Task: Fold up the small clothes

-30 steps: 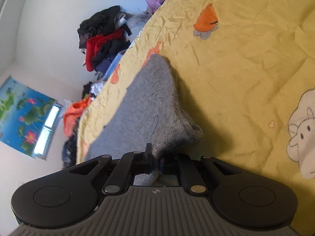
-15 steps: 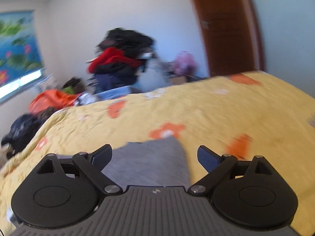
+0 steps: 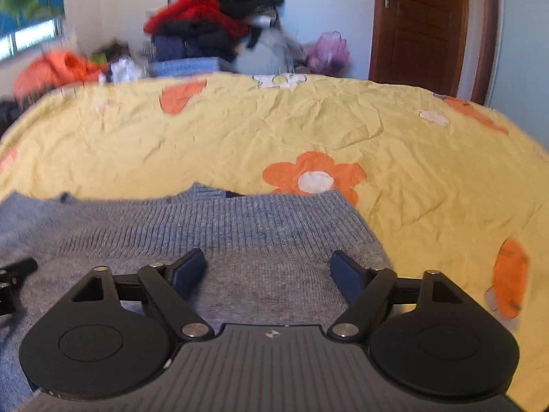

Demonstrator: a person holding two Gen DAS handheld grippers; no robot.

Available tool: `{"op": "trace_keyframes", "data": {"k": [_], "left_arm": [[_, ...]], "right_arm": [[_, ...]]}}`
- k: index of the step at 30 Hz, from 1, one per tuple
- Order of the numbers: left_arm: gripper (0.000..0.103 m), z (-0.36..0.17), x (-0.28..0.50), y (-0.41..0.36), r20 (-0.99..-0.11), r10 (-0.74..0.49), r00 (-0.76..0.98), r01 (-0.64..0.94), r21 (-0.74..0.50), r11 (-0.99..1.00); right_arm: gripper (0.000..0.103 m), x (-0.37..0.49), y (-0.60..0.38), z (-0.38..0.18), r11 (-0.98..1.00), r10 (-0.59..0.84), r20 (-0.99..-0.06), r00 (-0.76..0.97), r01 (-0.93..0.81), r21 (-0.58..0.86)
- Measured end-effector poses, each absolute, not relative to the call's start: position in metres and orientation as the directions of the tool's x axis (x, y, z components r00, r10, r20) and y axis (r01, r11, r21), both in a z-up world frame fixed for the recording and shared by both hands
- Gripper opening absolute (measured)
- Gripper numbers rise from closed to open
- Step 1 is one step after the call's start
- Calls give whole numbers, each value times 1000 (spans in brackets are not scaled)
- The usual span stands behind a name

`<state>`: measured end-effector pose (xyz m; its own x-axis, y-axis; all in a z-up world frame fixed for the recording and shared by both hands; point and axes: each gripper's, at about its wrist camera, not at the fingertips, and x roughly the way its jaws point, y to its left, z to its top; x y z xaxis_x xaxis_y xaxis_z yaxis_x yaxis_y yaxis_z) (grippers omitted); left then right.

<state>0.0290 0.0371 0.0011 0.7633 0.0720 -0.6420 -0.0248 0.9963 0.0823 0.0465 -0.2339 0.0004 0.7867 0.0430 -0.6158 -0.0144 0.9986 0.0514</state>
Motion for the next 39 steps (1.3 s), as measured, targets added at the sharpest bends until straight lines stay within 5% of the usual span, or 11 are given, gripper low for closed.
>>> {"op": "trace_keyframes", "data": {"k": [12,20,27,31,36,39], "left_arm": [[99,2,31,42,-650,49,758,-31,39,999],[100,0,34,42,-653,44,756,-31,31,999],[100,22,1,62,-583,71,809,-91,-5,996],[101,50,-78,107,-504,44,863,-153,-176,972],[100,37,-157,155,-541,10,841,-290,-436,852],[100,25,-170,156,-552,-13,834,-302,-476,826]], "right_arm": [[85,39,-227,36,995,67,-544,837,-13,101],[90,77,-205,0,999,45,-659,750,-54,6],[96,75,-206,-3,997,71,-638,767,-71,26],[96,72,-209,-2,996,83,-630,772,-70,45],[96,71,-210,-2,996,90,-625,775,-72,53],[98,71,-210,-1,996,94,-627,773,-77,54]]}}
